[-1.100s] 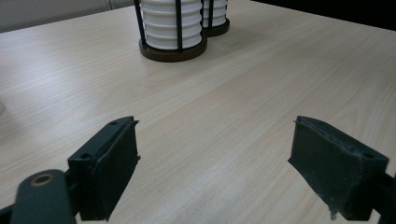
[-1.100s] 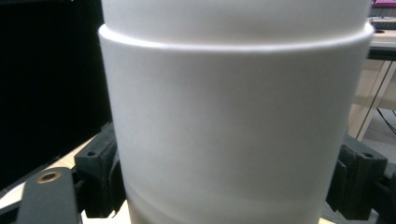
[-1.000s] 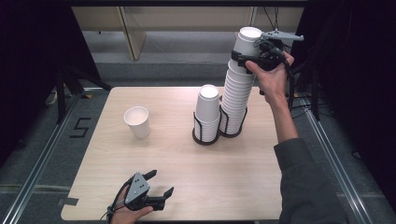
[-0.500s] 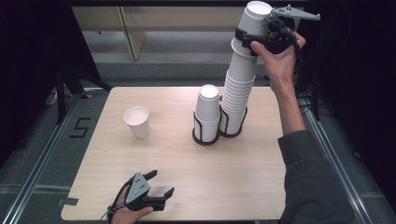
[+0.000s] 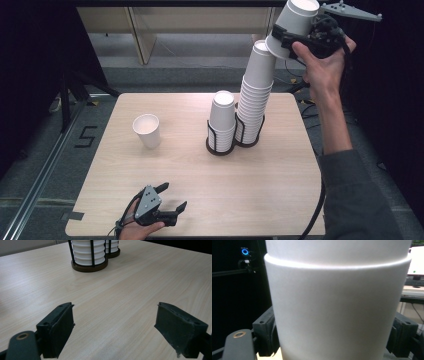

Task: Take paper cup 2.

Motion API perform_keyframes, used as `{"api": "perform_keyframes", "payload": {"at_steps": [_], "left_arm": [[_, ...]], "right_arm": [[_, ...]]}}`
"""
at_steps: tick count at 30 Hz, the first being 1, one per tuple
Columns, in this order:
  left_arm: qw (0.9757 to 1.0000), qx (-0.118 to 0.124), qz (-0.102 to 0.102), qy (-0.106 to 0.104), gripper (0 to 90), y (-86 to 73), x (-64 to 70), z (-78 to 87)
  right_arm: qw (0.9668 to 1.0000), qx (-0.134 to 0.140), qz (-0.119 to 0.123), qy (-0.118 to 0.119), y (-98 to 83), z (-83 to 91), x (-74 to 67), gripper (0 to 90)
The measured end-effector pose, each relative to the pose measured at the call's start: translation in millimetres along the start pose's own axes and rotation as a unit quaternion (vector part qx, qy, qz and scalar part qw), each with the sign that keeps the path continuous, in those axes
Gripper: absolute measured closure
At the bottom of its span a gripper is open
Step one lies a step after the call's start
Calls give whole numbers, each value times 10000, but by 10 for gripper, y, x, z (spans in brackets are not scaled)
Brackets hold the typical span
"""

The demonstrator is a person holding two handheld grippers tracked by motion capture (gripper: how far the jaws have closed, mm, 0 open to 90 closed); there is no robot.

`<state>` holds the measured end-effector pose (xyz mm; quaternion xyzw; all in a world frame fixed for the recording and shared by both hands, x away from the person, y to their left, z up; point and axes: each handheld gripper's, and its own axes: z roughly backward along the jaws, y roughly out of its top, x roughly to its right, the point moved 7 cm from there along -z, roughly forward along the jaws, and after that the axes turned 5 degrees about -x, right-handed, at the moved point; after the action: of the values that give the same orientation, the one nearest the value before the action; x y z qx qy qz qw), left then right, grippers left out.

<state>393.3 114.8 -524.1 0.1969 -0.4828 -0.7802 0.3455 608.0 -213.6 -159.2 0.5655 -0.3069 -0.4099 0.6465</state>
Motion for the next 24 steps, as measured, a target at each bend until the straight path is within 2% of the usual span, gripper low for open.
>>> {"api": "perform_keyframes", "payload": {"at_steps": [5,13,19,20,21,24], "left_arm": [[10000,-48,40,16,143,-8,-5,0],[10000,-32,59,10,143,-11,-16,-11],[9999,-46,85,32,143,-10,-23,-14],[9999,-54,85,32,143,-10,-23,-15],[10000,-6,88,25,143,-7,-21,-26],[9999,-70,65,34,143,-17,-20,-25]], "right_arm": [[9999,-106,41,-49,-161,216,64,178],[9995,-288,38,99,-526,452,100,178],[9990,-362,-2,264,-816,579,48,178],[9987,-383,-84,316,-875,597,18,178],[9985,-413,-50,346,-939,606,-2,178],[9978,-504,-11,437,-1143,613,-66,178]]}}
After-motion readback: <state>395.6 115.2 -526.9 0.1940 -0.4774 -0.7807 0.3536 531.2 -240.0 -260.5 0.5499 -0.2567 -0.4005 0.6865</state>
